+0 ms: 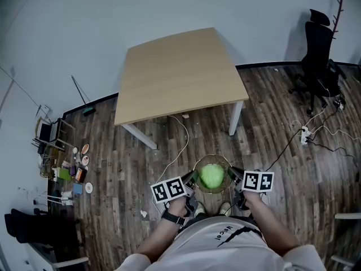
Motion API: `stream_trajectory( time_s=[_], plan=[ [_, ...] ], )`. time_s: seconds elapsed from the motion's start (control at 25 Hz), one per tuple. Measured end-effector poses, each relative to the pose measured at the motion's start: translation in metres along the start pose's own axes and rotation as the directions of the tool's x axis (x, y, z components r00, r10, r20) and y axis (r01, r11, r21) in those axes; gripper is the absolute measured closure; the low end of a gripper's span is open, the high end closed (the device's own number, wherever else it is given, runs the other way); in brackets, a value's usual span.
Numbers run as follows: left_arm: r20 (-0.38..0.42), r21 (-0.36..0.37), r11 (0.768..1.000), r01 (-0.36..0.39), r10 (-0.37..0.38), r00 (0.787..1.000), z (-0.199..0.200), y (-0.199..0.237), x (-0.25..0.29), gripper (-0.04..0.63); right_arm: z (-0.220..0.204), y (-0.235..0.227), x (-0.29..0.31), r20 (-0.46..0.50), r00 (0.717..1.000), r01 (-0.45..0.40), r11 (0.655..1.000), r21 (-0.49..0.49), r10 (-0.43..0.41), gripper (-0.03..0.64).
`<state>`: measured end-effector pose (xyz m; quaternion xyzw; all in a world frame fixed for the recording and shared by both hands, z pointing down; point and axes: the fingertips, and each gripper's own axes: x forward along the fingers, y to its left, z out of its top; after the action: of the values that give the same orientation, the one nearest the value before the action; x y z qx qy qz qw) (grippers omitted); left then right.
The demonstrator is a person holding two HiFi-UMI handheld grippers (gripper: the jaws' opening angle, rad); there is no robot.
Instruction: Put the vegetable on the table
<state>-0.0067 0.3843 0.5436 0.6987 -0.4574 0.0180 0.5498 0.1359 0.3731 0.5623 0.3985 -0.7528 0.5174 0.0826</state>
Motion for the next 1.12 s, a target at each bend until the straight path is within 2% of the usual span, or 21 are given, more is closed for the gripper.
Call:
stream_trajectory(
  time_s=[0.32, 0.68, 0.96, 1.12],
  plan=[
    [0.021, 0.001, 1.000, -0.016, 0.016, 1.000, -0.004, -0.005, 0.008, 0.555, 0.006, -0.008, -0.004, -0.003, 1.000, -0.025, 1.000, -0.015, 0.025, 0.594],
    [0.053, -0.035, 0.999, -0.031, 0.032, 0.998, 0.004, -0.007, 0.021, 0.555, 0.024, -0.014, 0.003, -0.029, 0.999, -0.040, 0.999, -0.036, 0.039, 0.594],
    [0.034, -0.046, 0.999, -0.026, 0.028, 0.999, 0.041, 0.011, 0.042, 0.555, 0.048, -0.015, 0.040, -0.041, 0.999, -0.019, 1.000, -0.023, 0.018, 0.594],
    [0.027, -0.026, 0.999, -0.020, 0.021, 0.999, 0.080, 0.026, 0.058, 0.555, 0.072, -0.009, 0.074, -0.030, 1.000, -0.011, 1.000, -0.016, 0.011, 0.594]
  ],
)
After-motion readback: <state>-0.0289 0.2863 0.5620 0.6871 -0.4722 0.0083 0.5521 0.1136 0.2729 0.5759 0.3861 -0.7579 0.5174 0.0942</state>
